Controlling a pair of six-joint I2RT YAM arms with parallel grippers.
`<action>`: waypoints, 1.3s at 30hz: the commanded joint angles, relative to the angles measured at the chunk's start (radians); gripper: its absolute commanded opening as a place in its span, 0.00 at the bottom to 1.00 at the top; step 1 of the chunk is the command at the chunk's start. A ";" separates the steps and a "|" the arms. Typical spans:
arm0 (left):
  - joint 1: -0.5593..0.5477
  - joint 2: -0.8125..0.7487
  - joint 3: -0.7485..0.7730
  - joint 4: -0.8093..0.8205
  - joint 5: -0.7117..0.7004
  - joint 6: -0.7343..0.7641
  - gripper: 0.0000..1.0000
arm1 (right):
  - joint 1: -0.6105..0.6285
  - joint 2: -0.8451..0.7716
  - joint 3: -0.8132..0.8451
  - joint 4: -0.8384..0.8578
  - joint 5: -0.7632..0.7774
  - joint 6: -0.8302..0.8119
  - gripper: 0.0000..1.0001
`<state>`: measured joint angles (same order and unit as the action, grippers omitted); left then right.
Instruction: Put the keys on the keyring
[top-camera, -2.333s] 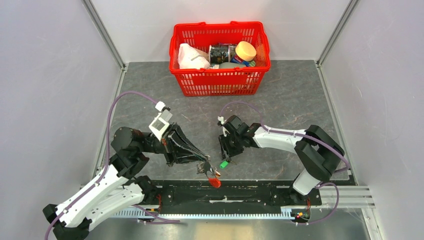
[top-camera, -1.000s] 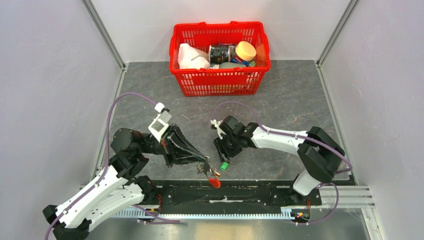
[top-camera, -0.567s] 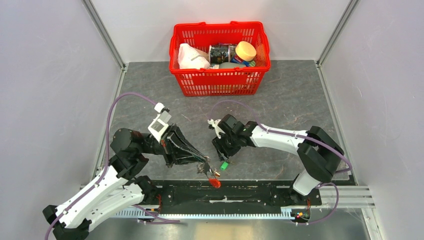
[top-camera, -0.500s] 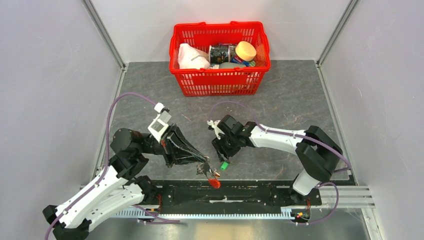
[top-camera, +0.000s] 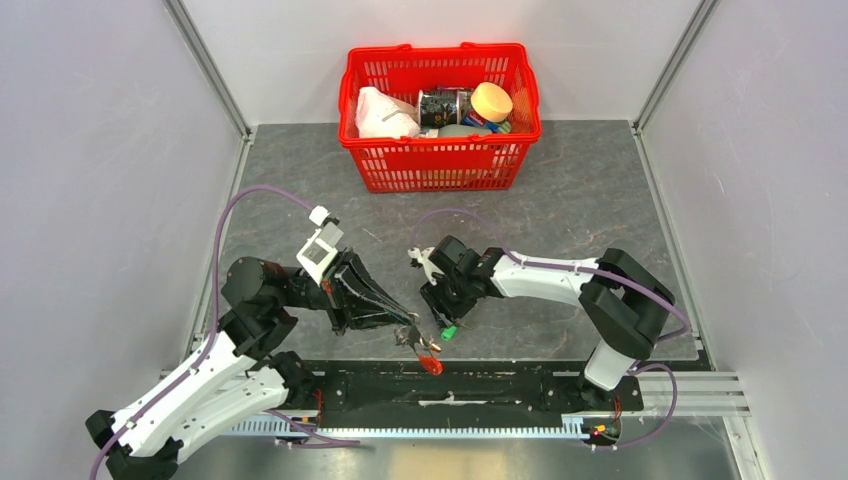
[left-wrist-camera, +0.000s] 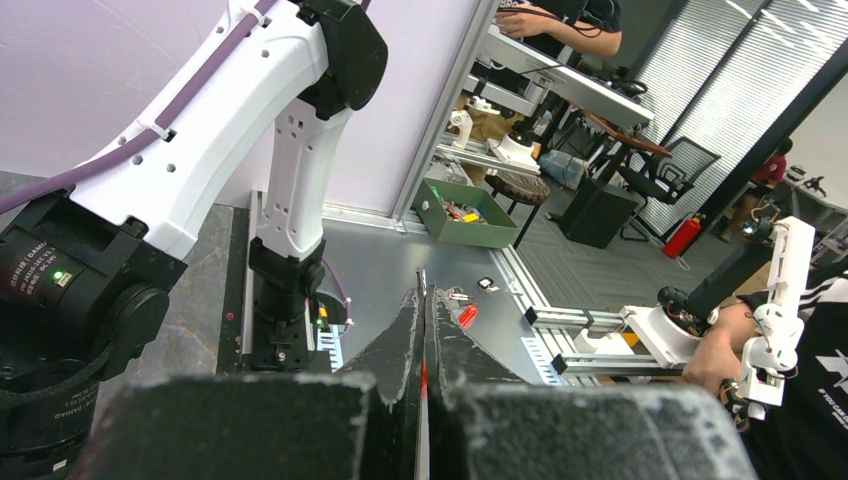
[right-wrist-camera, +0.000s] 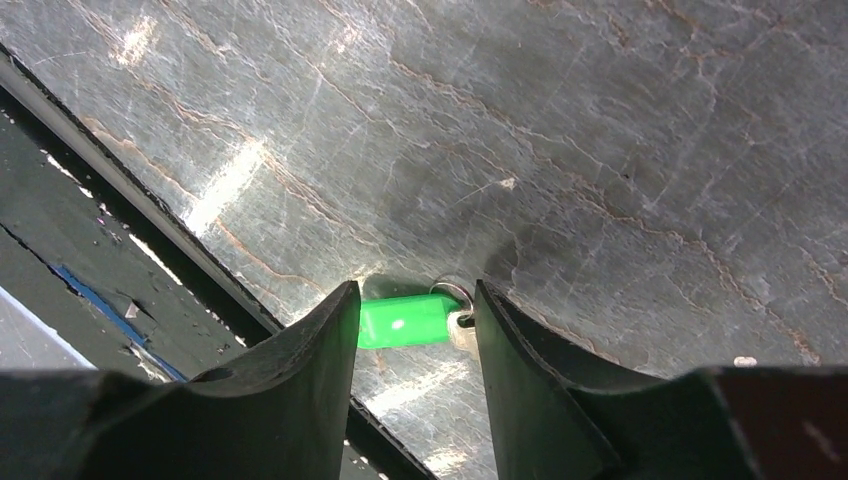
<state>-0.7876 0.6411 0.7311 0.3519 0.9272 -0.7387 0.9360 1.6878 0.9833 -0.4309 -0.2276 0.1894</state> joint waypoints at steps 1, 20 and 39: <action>-0.005 -0.008 0.004 0.049 0.017 0.024 0.02 | 0.012 0.009 0.013 0.030 0.019 -0.014 0.52; -0.006 0.005 0.036 0.027 0.024 0.031 0.02 | 0.034 0.000 -0.014 -0.017 0.133 0.049 0.43; -0.006 -0.001 0.028 0.025 0.019 0.034 0.02 | 0.070 -0.066 -0.038 -0.047 0.209 0.097 0.22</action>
<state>-0.7876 0.6533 0.7494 0.3317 0.9443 -0.7242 0.9997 1.6592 0.9428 -0.4530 -0.0692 0.2733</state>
